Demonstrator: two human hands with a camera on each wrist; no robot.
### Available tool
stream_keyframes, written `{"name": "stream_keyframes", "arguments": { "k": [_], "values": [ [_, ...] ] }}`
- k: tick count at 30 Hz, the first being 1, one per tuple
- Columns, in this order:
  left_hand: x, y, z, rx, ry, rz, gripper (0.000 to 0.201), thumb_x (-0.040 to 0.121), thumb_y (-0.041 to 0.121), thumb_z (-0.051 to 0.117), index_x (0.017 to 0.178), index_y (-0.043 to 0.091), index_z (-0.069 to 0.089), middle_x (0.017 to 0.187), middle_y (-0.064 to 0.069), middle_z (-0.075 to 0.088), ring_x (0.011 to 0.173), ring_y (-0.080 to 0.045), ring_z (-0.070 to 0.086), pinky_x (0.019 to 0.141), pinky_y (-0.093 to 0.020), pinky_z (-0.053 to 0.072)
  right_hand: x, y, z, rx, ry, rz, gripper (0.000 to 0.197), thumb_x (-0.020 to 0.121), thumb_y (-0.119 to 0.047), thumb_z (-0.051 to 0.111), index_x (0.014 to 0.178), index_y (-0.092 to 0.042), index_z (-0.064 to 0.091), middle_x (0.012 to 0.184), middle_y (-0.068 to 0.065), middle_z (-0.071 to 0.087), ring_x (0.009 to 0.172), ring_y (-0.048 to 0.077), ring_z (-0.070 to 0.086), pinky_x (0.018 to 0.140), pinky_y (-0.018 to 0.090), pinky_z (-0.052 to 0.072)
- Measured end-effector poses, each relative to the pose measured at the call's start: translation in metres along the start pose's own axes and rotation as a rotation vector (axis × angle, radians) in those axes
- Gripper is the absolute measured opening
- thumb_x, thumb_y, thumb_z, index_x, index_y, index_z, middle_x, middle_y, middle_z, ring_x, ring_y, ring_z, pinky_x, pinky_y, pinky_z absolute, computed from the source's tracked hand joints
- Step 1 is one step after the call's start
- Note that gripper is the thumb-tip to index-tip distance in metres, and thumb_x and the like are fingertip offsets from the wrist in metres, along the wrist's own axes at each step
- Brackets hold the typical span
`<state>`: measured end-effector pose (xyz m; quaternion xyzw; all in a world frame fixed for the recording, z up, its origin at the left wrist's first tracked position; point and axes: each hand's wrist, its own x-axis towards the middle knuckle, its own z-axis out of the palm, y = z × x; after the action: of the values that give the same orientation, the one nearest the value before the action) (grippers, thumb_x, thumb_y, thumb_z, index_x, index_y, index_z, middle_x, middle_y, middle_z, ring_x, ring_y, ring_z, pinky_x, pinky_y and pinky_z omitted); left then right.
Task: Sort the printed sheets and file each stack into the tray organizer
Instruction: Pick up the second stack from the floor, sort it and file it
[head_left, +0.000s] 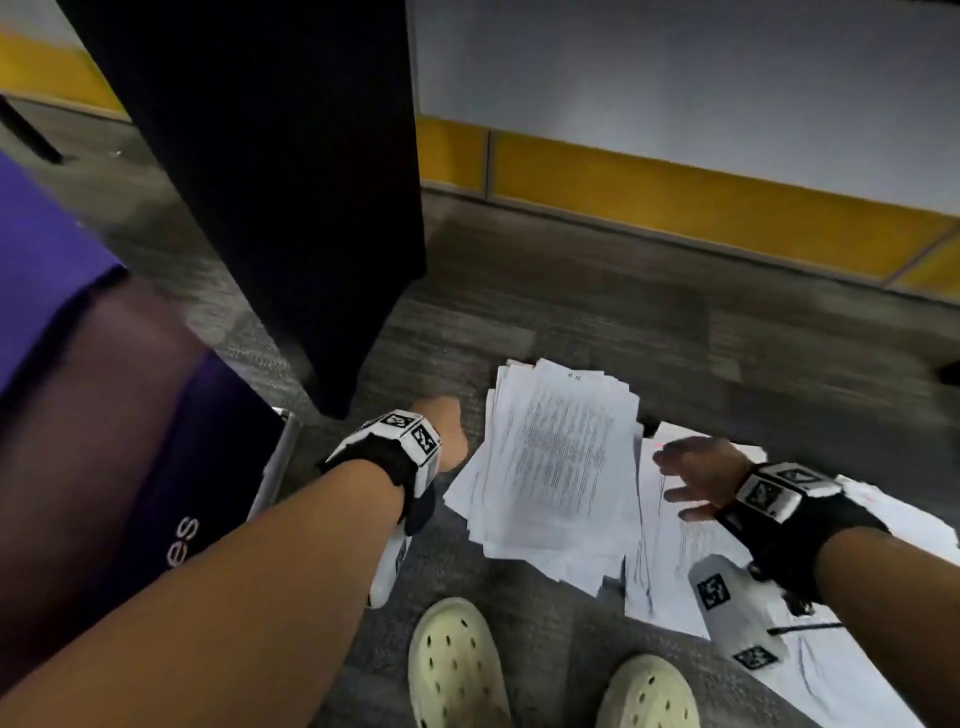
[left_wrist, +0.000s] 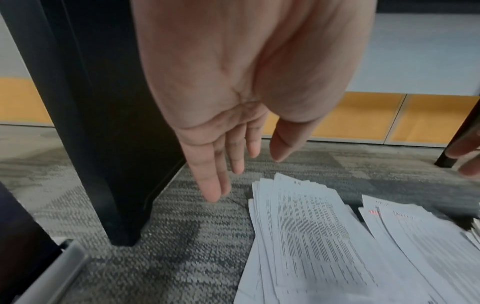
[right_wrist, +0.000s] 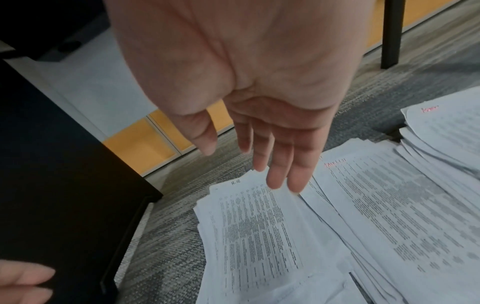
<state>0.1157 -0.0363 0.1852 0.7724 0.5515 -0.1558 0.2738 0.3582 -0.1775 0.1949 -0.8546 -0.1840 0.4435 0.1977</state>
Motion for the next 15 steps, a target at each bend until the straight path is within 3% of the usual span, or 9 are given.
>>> {"name": "stream_keyframes", "arguments": {
  "k": [4,7,9,11,13,15],
  "values": [
    [0.032,-0.008,0.045,-0.021,-0.007,-0.001,0.039,0.094,0.026,0.054,0.128,0.007,0.049,0.131,-0.015,0.055,0.117,-0.035,0.055,0.097,-0.043,0.047,0.036,0.014,0.021,-0.006,0.042,-0.002,0.013,0.092,-0.022,0.058,0.081,-0.015,0.057,0.108,0.012,0.060,0.085,0.028,0.062,0.080,0.044,0.051],
    [0.063,-0.012,0.079,-0.012,-0.072,0.000,0.048,0.095,0.032,0.053,0.133,0.005,0.043,0.125,-0.016,0.058,0.111,-0.035,0.057,0.092,-0.043,0.050,0.070,0.029,0.039,-0.042,0.045,0.003,0.016,0.091,-0.025,0.060,0.084,-0.012,0.057,0.108,0.017,0.061,0.097,0.035,0.063,0.086,0.049,0.052],
    [0.080,-0.013,0.095,0.001,-0.097,-0.006,0.058,0.096,0.035,0.052,0.143,0.005,0.034,0.127,-0.015,0.058,0.112,-0.034,0.058,0.090,-0.041,0.050,0.090,0.039,0.052,-0.074,0.030,0.021,0.022,0.090,-0.029,0.061,0.094,-0.007,0.060,0.105,0.016,0.060,0.105,0.038,0.061,0.084,0.047,0.054],
    [0.098,-0.013,0.104,0.014,-0.099,0.001,0.060,0.097,0.037,0.051,0.144,0.005,0.032,0.128,-0.015,0.057,0.112,-0.033,0.057,0.089,-0.040,0.050,0.108,0.048,0.065,-0.102,0.018,0.031,0.038,0.090,-0.033,0.059,0.116,-0.005,0.059,0.109,0.011,0.055,0.112,0.037,0.057,0.083,0.043,0.051],
    [0.113,-0.011,0.113,0.020,-0.095,0.001,0.060,0.097,0.039,0.050,0.144,0.005,0.034,0.131,-0.015,0.055,0.114,-0.034,0.055,0.092,-0.041,0.048,0.128,0.058,0.077,-0.177,0.003,0.014,0.054,0.089,-0.037,0.059,0.133,-0.007,0.049,0.121,0.012,0.053,0.117,0.032,0.053,0.095,0.042,0.047],
    [0.126,-0.012,0.125,0.034,-0.085,0.005,0.061,0.097,0.041,0.050,0.144,0.005,0.034,0.136,-0.015,0.050,0.120,-0.034,0.052,0.097,-0.042,0.045,0.137,0.065,0.088,-0.167,0.024,0.026,0.067,0.087,-0.040,0.062,0.141,-0.007,0.040,0.134,0.015,0.048,0.122,0.030,0.049,0.102,0.043,0.042]
  ]
}}
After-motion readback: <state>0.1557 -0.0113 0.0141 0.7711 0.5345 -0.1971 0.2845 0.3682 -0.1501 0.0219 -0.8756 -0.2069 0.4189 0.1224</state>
